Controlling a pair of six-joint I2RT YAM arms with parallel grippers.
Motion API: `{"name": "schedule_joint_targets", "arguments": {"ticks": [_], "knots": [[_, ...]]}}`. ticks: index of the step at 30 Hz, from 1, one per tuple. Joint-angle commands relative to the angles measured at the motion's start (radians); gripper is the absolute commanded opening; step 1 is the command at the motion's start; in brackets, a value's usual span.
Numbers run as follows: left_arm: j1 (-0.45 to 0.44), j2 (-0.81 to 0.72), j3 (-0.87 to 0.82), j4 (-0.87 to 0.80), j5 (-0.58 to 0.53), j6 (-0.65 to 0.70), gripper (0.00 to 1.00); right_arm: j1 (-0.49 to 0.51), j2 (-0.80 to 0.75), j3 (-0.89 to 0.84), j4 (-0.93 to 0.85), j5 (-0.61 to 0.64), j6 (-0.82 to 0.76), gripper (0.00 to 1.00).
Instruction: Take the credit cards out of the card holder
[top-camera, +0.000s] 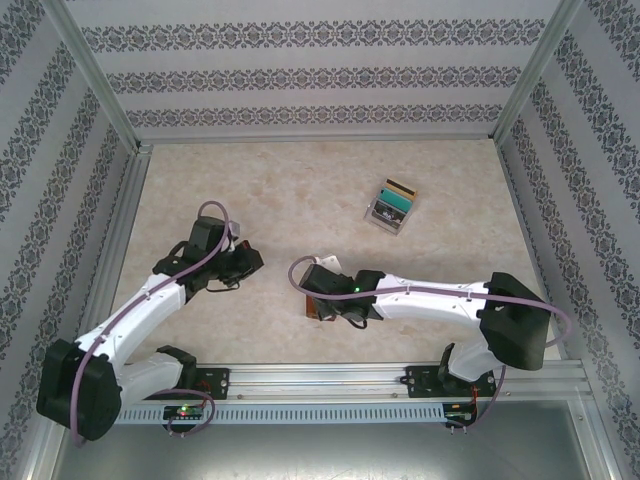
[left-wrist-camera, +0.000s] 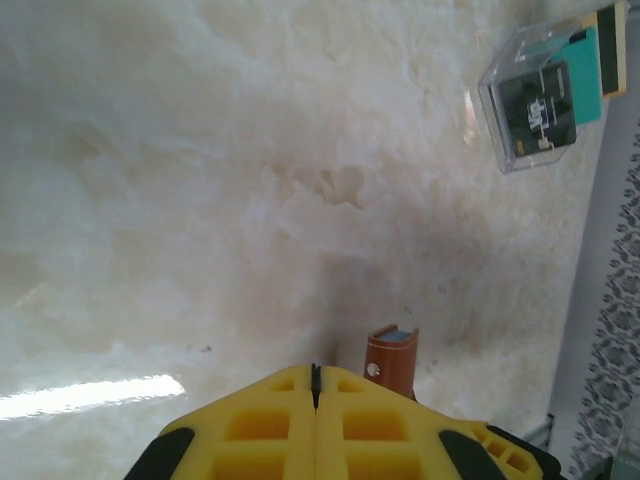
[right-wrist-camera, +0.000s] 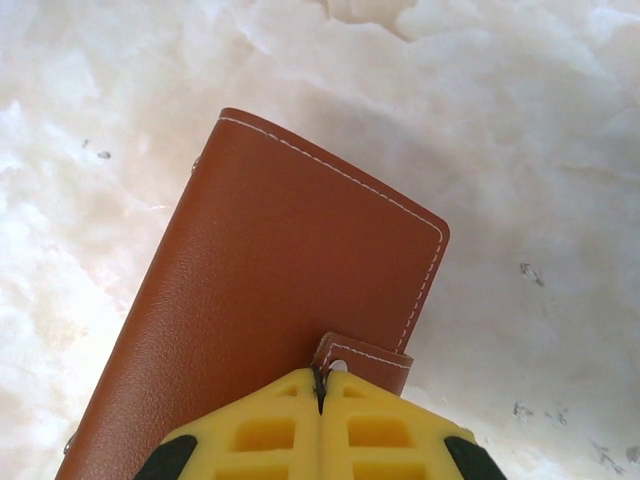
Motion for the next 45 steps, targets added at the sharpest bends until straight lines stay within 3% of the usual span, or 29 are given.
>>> {"name": "schedule_joint_targets", "arguments": {"ticks": [1,8,19,23,27,30,40,45], "knots": [[-0.033,0.058,-0.036,0.165,0.096,-0.115,0.0,-0.015,0.018,-0.026,0.074,0.027,-0.023,0.0],[-0.107,0.187,-0.021,0.319,0.138,-0.201,0.0,-0.021,0.121,-0.007,0.158,-0.005,-0.026,0.0],[-0.213,0.448,0.045,0.396,0.175,-0.189,0.0,-0.022,0.129,-0.012,0.186,-0.009,-0.02,0.0],[-0.227,0.513,0.095,0.265,0.133,-0.161,0.0,-0.022,0.112,-0.025,0.188,-0.004,-0.012,0.0],[-0.226,0.613,0.163,0.007,0.037,-0.095,0.0,-0.024,0.078,-0.048,0.191,0.014,0.001,0.0],[-0.226,0.674,0.173,-0.017,0.052,-0.093,0.0,-0.029,0.041,-0.072,0.188,0.029,0.013,0.0],[-0.226,0.667,0.197,-0.069,0.01,-0.057,0.0,-0.061,-0.139,-0.183,0.149,0.082,0.045,0.0],[-0.223,0.562,0.196,-0.023,0.01,-0.066,0.01,-0.074,-0.172,-0.171,0.133,0.066,0.042,0.0]]}}
